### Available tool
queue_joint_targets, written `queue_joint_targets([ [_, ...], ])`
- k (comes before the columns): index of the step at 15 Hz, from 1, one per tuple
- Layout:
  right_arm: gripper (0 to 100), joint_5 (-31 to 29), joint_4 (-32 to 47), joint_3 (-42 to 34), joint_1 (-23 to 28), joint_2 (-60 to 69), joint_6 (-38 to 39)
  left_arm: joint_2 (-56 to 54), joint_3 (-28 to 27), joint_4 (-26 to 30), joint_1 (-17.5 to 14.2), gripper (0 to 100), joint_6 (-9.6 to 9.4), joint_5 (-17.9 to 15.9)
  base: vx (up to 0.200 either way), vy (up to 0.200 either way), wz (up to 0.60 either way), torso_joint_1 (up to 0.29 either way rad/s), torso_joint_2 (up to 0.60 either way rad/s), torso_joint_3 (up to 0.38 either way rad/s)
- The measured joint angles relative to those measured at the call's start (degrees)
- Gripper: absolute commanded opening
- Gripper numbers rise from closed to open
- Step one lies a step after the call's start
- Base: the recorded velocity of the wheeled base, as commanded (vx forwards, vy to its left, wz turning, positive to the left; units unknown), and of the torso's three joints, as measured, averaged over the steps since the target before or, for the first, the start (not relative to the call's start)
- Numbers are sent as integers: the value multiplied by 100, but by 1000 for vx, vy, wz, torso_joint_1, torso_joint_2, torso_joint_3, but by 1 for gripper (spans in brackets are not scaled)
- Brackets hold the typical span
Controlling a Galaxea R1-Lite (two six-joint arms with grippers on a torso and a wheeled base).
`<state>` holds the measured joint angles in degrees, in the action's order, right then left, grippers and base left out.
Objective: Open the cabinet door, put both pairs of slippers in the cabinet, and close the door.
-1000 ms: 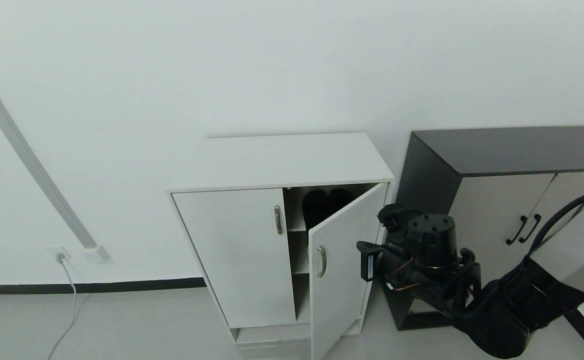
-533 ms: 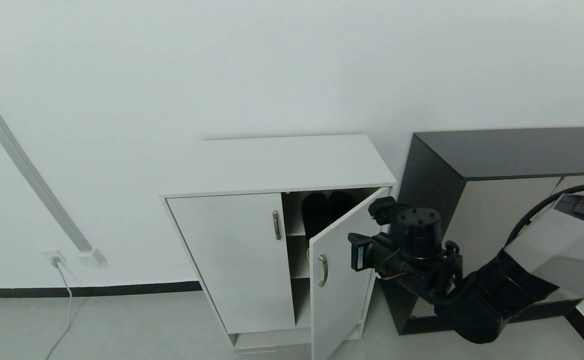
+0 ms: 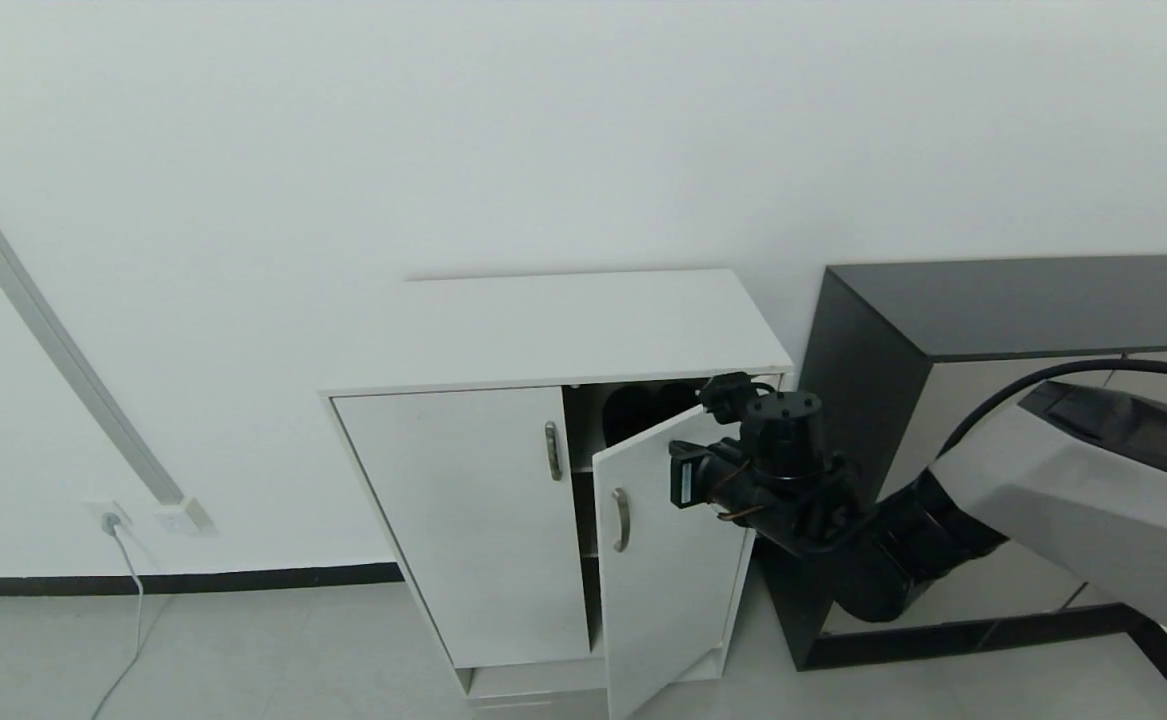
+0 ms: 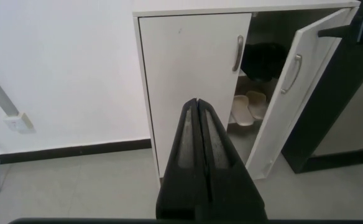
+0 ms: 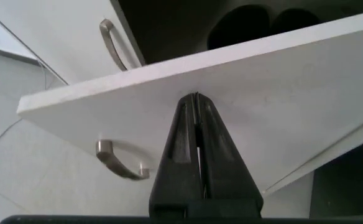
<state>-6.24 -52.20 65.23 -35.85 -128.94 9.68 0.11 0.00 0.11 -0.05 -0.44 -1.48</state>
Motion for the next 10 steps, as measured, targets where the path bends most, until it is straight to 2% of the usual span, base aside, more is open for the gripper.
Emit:
queue_joint_targets([
  [6,0,0,290,1180,226,-607,-121,0,0,-1,0,0,0,-2,0,0,0,0,0,0],
  [10,0,0,494,1571,325,-870,-123,0,0,-1,0,0,1,-2,0,0,0,0,0,0],
])
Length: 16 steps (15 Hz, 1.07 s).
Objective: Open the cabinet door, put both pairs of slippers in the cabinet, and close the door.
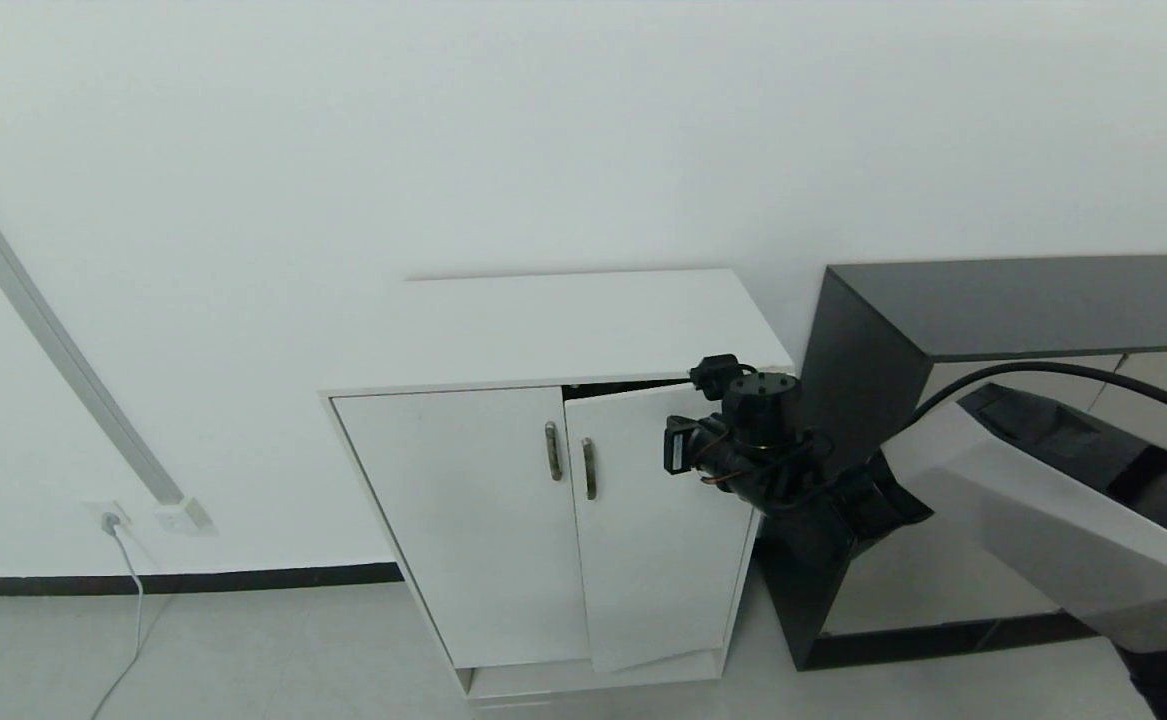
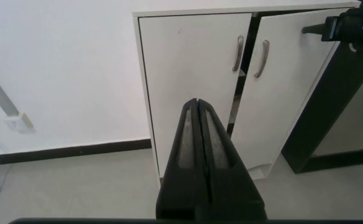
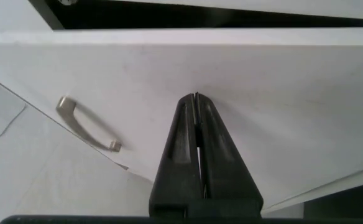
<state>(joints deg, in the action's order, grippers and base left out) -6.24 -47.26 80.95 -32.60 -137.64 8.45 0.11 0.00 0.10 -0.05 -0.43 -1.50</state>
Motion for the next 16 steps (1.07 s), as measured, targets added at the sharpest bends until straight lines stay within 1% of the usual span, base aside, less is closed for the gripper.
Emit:
queue_joint_targets([
  [8,0,-5,174,461,138,-249,0,0,0,0,0,0,-1,0,0,0,0,0,0,0],
  [16,0,-32,161,508,156,-318,-27,0,0,0,2,0,-1,2,0,0,0,0,0,0],
])
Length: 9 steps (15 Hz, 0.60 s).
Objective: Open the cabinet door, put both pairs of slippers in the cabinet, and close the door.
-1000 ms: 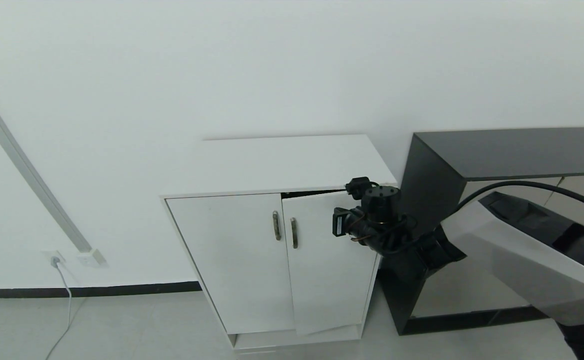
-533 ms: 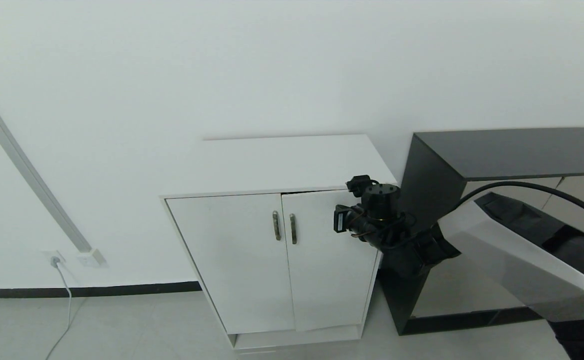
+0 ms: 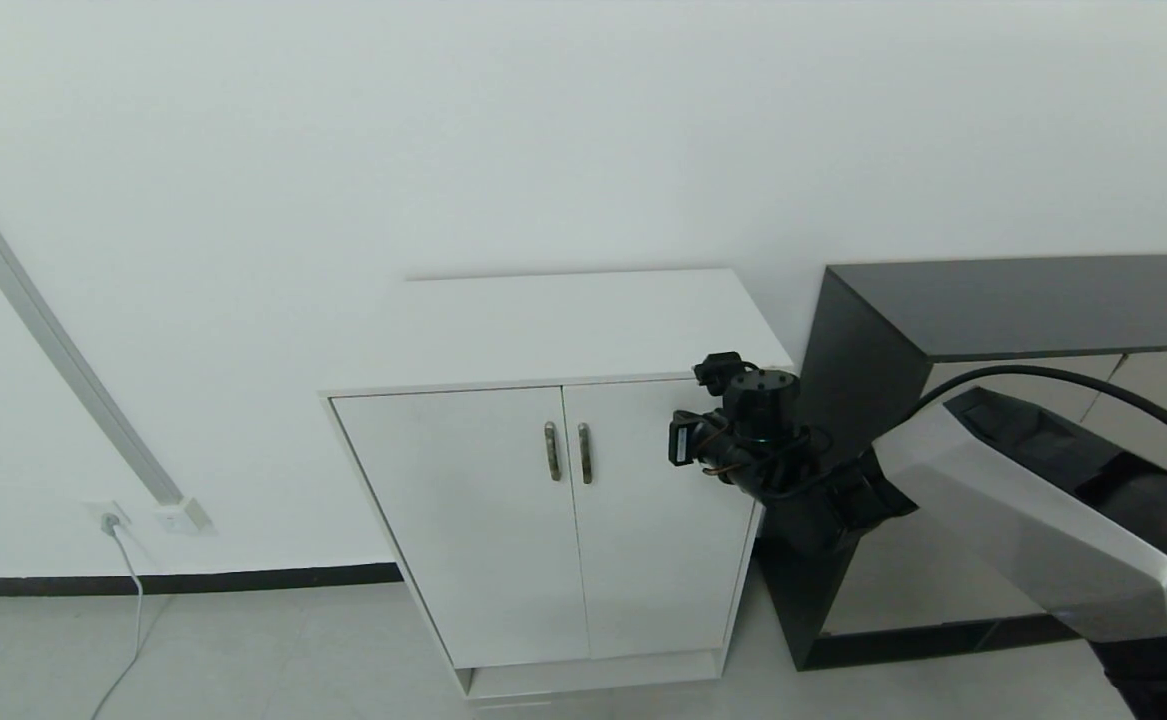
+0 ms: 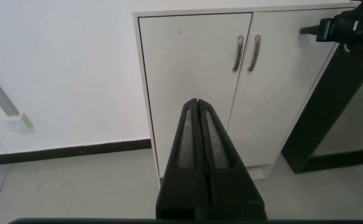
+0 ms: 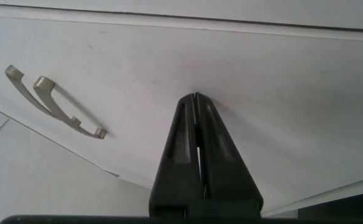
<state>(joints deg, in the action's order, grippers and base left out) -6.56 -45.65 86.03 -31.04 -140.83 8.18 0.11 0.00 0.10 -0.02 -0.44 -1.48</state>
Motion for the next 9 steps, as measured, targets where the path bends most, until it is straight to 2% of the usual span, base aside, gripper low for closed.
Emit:
queue_joint_targets([
  [9,0,-11,-22,127,4,-93,-143,0,0,0,-5,0,1,-2,0,0,0,0,0,0],
])
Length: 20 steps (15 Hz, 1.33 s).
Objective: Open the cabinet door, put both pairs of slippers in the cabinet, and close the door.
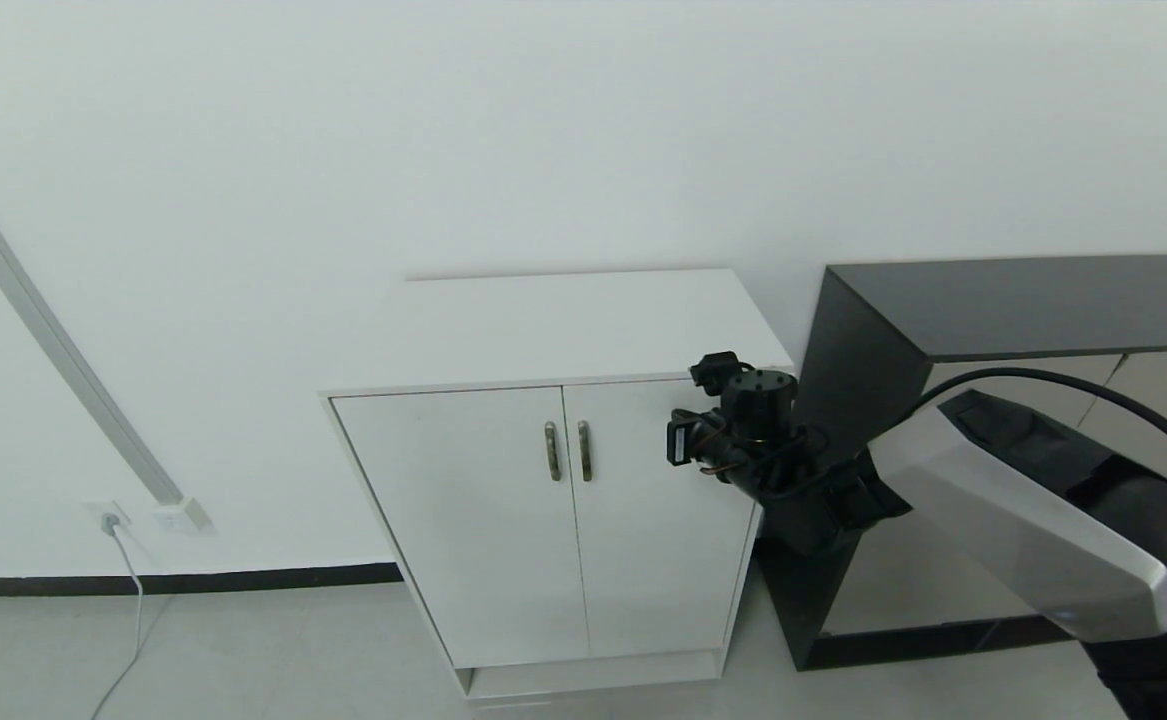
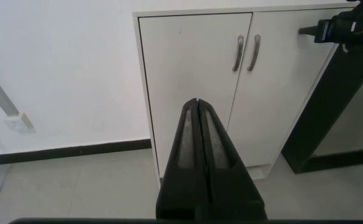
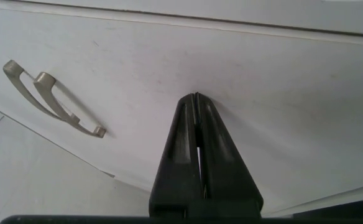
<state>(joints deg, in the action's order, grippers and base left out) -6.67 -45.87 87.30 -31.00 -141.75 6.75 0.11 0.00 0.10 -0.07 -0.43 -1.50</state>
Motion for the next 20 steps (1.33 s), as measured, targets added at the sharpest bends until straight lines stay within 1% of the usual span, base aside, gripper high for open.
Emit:
queue_joint_targets([
  [8,0,-9,35,258,-4,-100,-118,0,0,-2,-2,0,0,2,0,0,0,0,0,0],
  [11,0,-13,-66,-63,-6,0,-121,0,0,0,0,0,-1,2,0,0,0,0,0,0],
  [13,0,-13,-277,-557,-56,263,-126,0,0,0,0,0,-1,0,0,0,0,0,0,0],
  [14,0,-15,-405,-933,-78,495,-128,0,0,0,0,0,0,2,0,0,0,0,0,0],
  [17,0,-41,-831,-2178,-118,1382,-137,0,0,0,0,0,0,0,0,0,0,0,0,0],
  [20,0,-277,-1246,-3622,-41,2555,-240,0,0,0,0,0,-1,2,0,0,0,0,0,0],
])
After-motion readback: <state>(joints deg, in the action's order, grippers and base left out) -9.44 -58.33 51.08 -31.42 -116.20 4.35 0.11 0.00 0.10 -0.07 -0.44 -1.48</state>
